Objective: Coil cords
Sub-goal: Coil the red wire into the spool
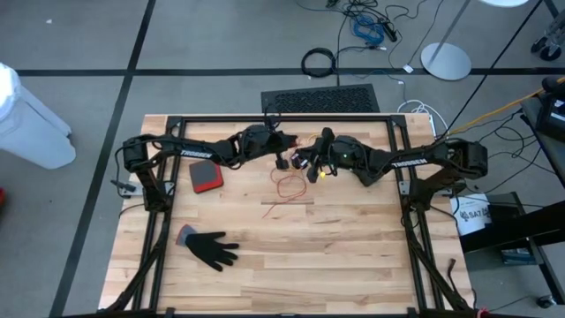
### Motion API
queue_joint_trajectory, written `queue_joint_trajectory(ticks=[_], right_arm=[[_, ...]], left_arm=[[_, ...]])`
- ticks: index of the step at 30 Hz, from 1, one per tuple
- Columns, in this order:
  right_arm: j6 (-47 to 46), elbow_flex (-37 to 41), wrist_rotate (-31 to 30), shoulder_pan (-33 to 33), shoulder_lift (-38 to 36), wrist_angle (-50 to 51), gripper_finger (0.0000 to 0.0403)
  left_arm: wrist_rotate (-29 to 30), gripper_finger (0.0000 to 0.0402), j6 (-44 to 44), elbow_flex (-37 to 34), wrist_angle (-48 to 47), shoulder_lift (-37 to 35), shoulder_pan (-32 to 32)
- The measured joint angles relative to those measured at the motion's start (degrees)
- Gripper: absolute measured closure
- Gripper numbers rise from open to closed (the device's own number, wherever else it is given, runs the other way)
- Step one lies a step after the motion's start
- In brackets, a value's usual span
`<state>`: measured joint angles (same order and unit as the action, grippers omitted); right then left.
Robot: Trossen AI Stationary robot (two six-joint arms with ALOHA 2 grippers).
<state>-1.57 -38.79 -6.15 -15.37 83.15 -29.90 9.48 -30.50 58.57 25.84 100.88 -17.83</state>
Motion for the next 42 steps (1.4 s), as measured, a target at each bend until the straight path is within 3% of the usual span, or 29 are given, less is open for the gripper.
queue_joint_trajectory(ticks=[12, 19, 29, 42], right_arm=[[2.9, 0.0, -1.4, -2.9, 0.0, 5.5, 0.0403], [2.6, 0.1, 0.4, -3.4, 0.0, 6.4, 0.0403], [-2.4, 0.1, 4.7, -2.6, 0.0, -1.3, 0.0403], [-1.8, 0.1, 2.9, 0.5, 0.0, -6.3, 0.0403]], left_arm=[[0.5, 0.0402, -0.3, 0.0, -3.3, -0.2, 0.3], [7.7, 0.0402, -3.2, 0.0, -2.9, -0.3, -0.1], [7.9, 0.0402, -3.2, 0.0, 3.1, -0.3, -0.5], [4.5, 0.0402, -2.7, 0.0, 7.5, -0.4, 0.3]])
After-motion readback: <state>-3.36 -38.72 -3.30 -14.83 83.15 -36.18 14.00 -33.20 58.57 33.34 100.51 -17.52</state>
